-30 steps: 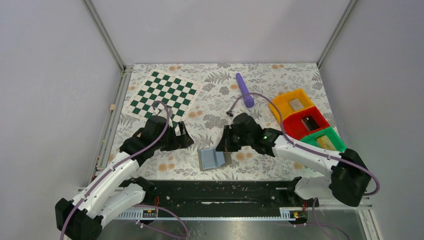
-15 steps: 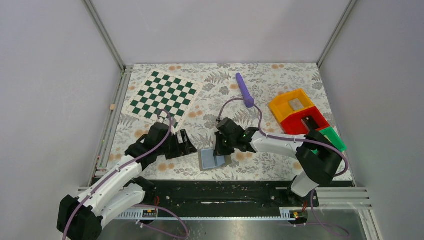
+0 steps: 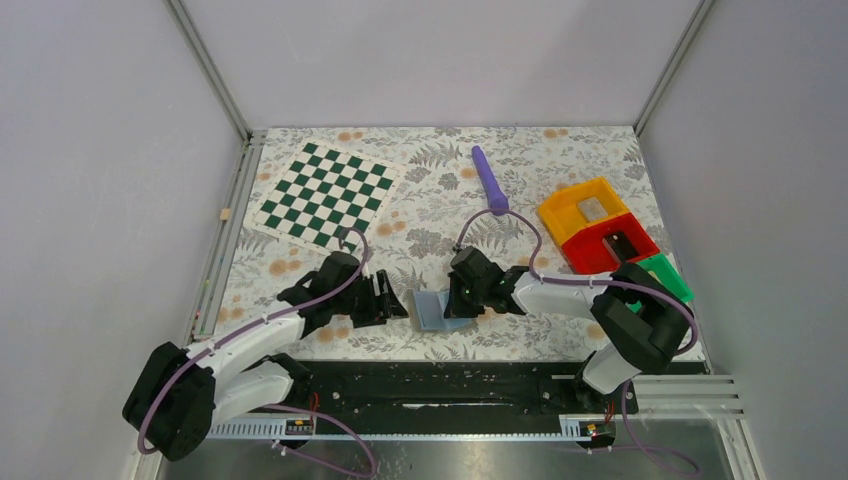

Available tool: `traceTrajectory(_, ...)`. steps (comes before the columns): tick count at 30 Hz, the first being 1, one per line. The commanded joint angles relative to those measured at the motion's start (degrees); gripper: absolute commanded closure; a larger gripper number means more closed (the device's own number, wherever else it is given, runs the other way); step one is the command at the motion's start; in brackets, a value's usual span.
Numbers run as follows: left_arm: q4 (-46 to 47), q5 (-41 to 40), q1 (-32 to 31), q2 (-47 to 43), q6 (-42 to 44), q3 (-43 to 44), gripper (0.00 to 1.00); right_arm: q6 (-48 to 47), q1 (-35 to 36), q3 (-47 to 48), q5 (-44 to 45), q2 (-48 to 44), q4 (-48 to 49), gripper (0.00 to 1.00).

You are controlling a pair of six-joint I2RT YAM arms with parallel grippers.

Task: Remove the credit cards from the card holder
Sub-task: Remove the credit card from the card holder.

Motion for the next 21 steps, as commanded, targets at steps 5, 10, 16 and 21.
traceTrajectory(5, 9.10, -1.12, -3.80, 3.52, 0.80, 1.03, 0.30, 1.13, -1.12, -4.20, 0.42, -1.20, 2.08, 0.99)
traceTrajectory(10, 10.24, -3.42, -4.04, 6.37, 1.87, 1.17, 0.29, 1.64, -1.47, -4.94, -0.62, -0.83, 5.14, 0.99)
traceTrajectory(16, 15.08, -2.41, -4.08, 7.66, 1.91, 0.93, 0.30, 2.12, -1.85, -6.06, -1.48, -0.60, 6.61, 0.99)
traceTrajectory(21, 18.87, -1.60, -4.06, 9.44, 2.18, 0.36, 0.34, 2.53, -2.22, -6.84, -2.15, -0.58, 7.55, 0.99)
